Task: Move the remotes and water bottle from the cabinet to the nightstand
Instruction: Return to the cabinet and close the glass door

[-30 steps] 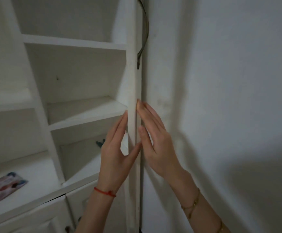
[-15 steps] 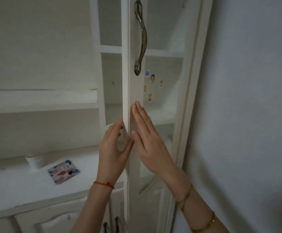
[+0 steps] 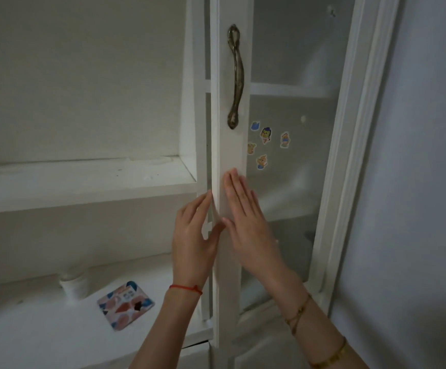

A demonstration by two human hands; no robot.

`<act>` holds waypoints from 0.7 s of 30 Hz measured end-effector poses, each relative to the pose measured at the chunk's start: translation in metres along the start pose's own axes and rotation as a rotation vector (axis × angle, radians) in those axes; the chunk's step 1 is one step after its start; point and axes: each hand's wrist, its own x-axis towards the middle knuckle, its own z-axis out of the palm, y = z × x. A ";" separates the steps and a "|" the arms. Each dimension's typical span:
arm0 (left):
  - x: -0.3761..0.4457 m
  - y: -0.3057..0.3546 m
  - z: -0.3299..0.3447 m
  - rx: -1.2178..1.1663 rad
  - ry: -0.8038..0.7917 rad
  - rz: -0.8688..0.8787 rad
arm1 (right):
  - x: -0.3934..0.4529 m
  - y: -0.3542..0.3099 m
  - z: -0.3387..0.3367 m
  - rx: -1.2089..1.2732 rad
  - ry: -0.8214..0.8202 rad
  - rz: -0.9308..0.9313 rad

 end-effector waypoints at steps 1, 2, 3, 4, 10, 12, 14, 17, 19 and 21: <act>0.002 -0.005 0.003 0.010 0.016 0.008 | 0.004 0.000 0.004 -0.011 0.000 0.005; 0.005 -0.010 0.005 0.017 0.036 0.019 | 0.008 0.001 0.009 -0.017 0.001 0.010; 0.007 -0.015 0.008 0.021 0.057 0.030 | 0.012 0.001 0.013 -0.021 0.004 0.015; 0.009 -0.019 0.010 0.022 0.076 0.043 | 0.015 0.001 0.017 -0.024 0.010 0.020; 0.015 -0.036 0.018 0.048 0.142 0.131 | 0.024 0.003 0.028 -0.043 0.040 0.035; 0.016 -0.038 0.020 0.058 0.158 0.143 | 0.025 0.005 0.029 -0.047 0.048 0.027; 0.016 -0.040 0.022 0.072 0.173 0.156 | 0.027 0.006 0.031 -0.034 0.051 0.026; 0.017 -0.041 0.025 0.106 0.196 0.152 | 0.029 0.006 0.033 -0.029 0.046 0.032; 0.017 -0.039 0.025 0.116 0.210 0.150 | 0.030 0.007 0.033 -0.029 0.052 0.030; 0.017 -0.038 0.025 0.126 0.212 0.154 | 0.030 0.008 0.034 -0.024 0.052 0.024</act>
